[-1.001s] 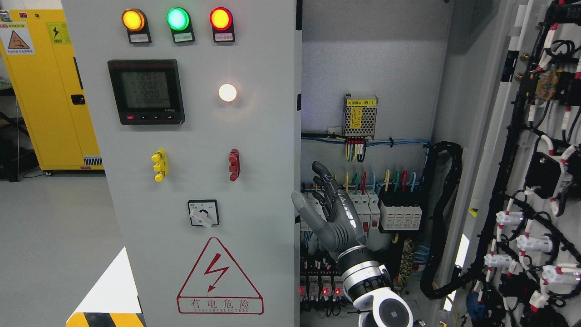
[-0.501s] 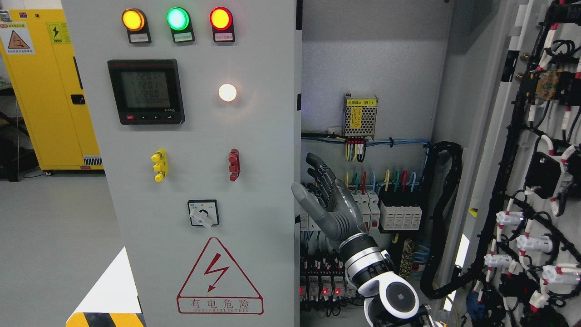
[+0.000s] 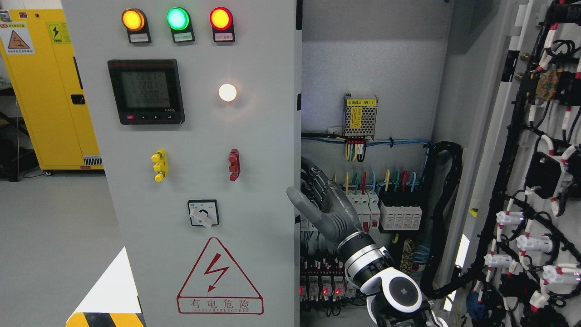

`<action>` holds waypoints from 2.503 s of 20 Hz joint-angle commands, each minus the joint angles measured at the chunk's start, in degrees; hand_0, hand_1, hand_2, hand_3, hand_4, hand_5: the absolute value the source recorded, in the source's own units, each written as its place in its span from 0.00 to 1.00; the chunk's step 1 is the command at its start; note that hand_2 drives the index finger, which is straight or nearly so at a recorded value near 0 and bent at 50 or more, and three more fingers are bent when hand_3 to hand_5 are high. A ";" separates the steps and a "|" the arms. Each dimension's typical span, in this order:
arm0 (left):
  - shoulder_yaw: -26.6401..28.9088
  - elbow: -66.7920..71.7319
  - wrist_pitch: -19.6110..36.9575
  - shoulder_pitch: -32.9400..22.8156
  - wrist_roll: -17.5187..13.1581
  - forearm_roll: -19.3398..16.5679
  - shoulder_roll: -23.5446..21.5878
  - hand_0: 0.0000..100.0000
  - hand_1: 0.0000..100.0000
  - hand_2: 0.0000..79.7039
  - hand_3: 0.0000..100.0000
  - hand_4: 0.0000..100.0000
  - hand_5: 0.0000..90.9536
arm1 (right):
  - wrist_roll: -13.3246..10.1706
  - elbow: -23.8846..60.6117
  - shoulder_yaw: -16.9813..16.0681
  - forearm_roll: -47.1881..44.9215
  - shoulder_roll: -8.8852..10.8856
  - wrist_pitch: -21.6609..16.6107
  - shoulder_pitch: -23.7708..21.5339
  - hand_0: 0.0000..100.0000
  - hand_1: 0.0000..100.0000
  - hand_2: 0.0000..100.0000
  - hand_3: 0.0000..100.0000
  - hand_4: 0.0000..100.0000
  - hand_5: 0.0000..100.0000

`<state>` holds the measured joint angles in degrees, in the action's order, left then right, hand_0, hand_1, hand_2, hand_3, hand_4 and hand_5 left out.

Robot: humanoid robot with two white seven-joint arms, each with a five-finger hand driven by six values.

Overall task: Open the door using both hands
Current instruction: 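Hook the right hand fingers behind the warning-sign door's inner edge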

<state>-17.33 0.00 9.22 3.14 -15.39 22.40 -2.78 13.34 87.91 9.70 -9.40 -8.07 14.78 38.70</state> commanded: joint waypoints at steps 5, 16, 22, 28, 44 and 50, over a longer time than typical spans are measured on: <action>-0.07 -0.61 0.01 0.11 0.01 -0.25 -0.03 0.12 0.56 0.00 0.00 0.00 0.00 | 3.08 -4.32 -2.23 -3.25 0.16 0.87 2.17 0.00 0.50 0.04 0.00 0.00 0.00; 0.02 -0.53 -0.08 0.02 0.01 -0.25 0.23 0.12 0.56 0.00 0.00 0.00 0.00 | 10.03 -8.02 -5.66 -4.57 0.51 0.87 4.89 0.00 0.50 0.04 0.00 0.00 0.00; 0.02 -0.44 0.01 -0.24 0.01 -0.33 0.93 0.12 0.56 0.00 0.00 0.00 0.00 | 11.96 -9.08 -5.84 -7.47 0.51 5.87 6.21 0.00 0.50 0.04 0.00 0.00 0.00; 0.02 -0.44 0.01 -0.24 0.01 -0.33 1.02 0.12 0.56 0.00 0.00 0.00 0.00 | 12.85 -9.52 -6.63 -7.83 0.51 6.05 6.92 0.00 0.50 0.04 0.00 0.00 0.00; 0.02 -0.44 0.01 -0.24 0.01 -0.25 1.02 0.12 0.56 0.00 0.00 0.00 0.00 | 17.51 -10.66 -6.45 -7.83 0.60 6.05 8.15 0.00 0.50 0.04 0.00 0.00 0.00; 0.02 -0.44 0.01 -0.24 0.01 -0.34 1.02 0.12 0.56 0.00 0.00 0.00 0.00 | 17.77 -11.97 -6.54 -7.83 0.60 5.88 9.55 0.00 0.50 0.04 0.00 0.00 0.00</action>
<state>-17.32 0.00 9.24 2.91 -15.42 22.12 -0.14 30.93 77.46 3.41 -17.21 -7.53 20.81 47.26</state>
